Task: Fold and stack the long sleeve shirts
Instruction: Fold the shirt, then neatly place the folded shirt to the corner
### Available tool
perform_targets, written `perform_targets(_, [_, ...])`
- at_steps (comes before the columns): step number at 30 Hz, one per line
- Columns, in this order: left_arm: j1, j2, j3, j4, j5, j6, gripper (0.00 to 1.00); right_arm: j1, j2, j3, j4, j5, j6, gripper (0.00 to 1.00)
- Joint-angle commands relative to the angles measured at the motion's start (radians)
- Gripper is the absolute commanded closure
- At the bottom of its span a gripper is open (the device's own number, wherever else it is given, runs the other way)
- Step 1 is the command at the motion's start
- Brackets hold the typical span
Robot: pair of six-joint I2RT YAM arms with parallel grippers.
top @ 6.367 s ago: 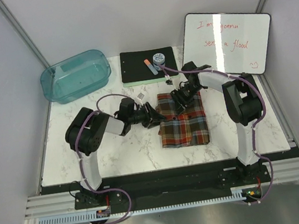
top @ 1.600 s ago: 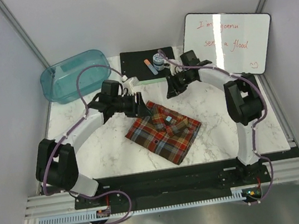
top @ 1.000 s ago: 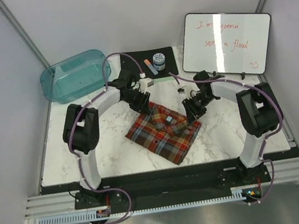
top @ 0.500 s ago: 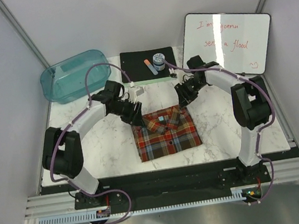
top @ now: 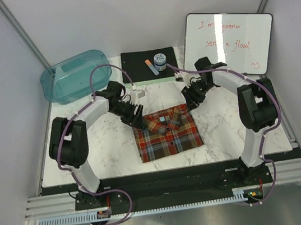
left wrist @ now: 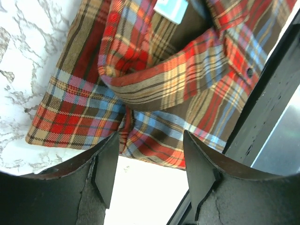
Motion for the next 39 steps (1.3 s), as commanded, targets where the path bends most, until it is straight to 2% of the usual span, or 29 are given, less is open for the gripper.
perform_targets(1, [0.018,0.031,0.037,-0.035,0.02,0.07,0.36,0.006,0.05,0.044,-0.03,-0.037,-0.082,0.53])
perform_targets(20, [0.03,0.09,0.019,-0.062,0.0,0.097,0.37,0.035,0.088,-0.005,-0.021,-0.072,-0.086,0.59])
perform_targets(23, [0.03,0.093,0.019,-0.062,-0.002,0.1,0.39,0.039,0.085,-0.011,-0.012,-0.066,-0.076,0.64])
perform_targets(26, [0.033,0.091,0.019,-0.062,0.003,0.103,0.48,0.039,0.09,-0.007,0.0,-0.056,-0.049,0.82])
perform_targets(27, [0.036,0.088,0.019,-0.062,0.004,0.103,0.54,0.039,0.085,-0.007,0.005,-0.051,-0.044,0.95])
perform_targets(28, [0.039,0.084,0.019,-0.061,0.007,0.102,0.59,0.039,0.084,-0.007,0.008,-0.045,-0.027,1.0])
perform_targets(33, [0.065,0.058,0.027,-0.072,0.009,0.113,0.86,0.026,0.05,-0.011,0.014,-0.033,0.002,1.0])
perform_targets(36, [0.085,0.042,0.036,-0.076,0.004,0.116,0.98,0.014,0.029,-0.013,0.031,-0.034,0.029,1.0])
perform_targets(39, [0.098,0.031,0.054,-0.075,0.003,0.116,0.98,-0.004,0.012,-0.011,0.04,-0.039,0.051,1.0])
